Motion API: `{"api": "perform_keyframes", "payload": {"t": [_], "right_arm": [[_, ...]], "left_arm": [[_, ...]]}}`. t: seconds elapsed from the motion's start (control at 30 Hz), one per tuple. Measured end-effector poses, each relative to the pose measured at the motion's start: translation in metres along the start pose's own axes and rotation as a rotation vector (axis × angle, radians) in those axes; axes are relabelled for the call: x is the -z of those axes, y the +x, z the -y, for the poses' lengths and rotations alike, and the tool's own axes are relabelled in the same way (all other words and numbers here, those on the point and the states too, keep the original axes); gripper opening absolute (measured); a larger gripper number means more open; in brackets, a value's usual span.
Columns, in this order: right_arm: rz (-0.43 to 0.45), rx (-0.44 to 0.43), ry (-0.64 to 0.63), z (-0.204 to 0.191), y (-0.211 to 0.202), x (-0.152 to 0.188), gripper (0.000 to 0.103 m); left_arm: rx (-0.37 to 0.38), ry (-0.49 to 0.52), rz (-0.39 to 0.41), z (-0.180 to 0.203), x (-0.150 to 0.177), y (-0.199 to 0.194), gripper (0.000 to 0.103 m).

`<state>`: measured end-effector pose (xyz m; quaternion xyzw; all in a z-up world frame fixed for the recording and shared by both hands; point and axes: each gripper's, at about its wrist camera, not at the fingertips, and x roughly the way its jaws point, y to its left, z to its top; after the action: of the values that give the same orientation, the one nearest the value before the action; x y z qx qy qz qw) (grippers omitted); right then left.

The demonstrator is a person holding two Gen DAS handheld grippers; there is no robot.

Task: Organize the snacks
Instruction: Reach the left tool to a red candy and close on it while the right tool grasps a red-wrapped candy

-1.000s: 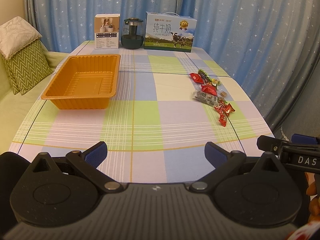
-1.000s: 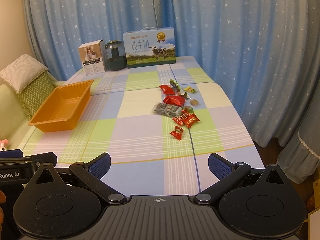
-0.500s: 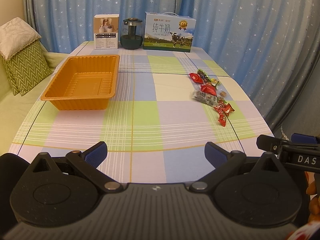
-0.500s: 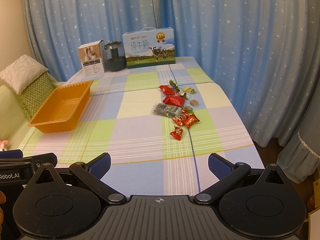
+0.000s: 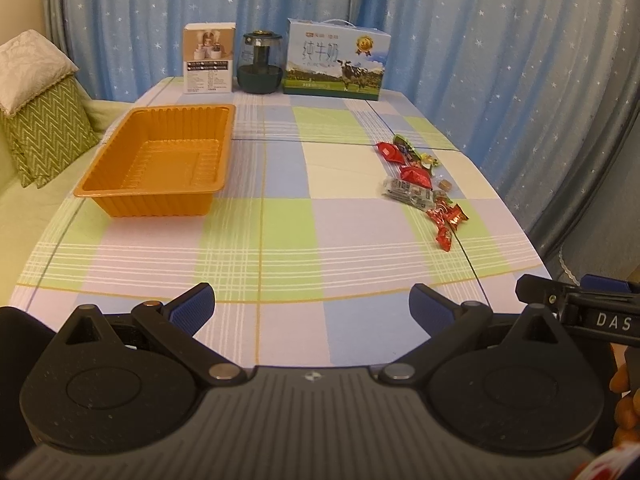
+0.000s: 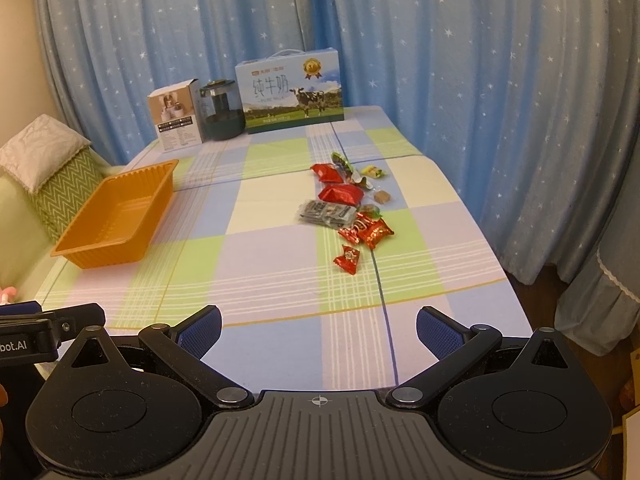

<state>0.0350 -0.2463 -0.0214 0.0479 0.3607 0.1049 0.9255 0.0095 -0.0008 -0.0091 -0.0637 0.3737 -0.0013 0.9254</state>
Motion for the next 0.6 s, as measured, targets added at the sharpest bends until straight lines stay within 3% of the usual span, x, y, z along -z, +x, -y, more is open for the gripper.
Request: {"api": "perform_keyframes", "payload": {"t": [0.33, 0.6], "right_arm": [[0.013, 0.031, 0.057, 0.029, 0.024, 0.003, 0.103], [0.034, 0.06, 0.098, 0.062, 0.05, -0.007, 0.102]], "left_arm": [[0.05, 0.036, -0.034, 0.021, -0.005, 0.037, 0.102], [0.108, 0.086, -0.036, 0.052, -0.019, 0.079, 0.095]]}}
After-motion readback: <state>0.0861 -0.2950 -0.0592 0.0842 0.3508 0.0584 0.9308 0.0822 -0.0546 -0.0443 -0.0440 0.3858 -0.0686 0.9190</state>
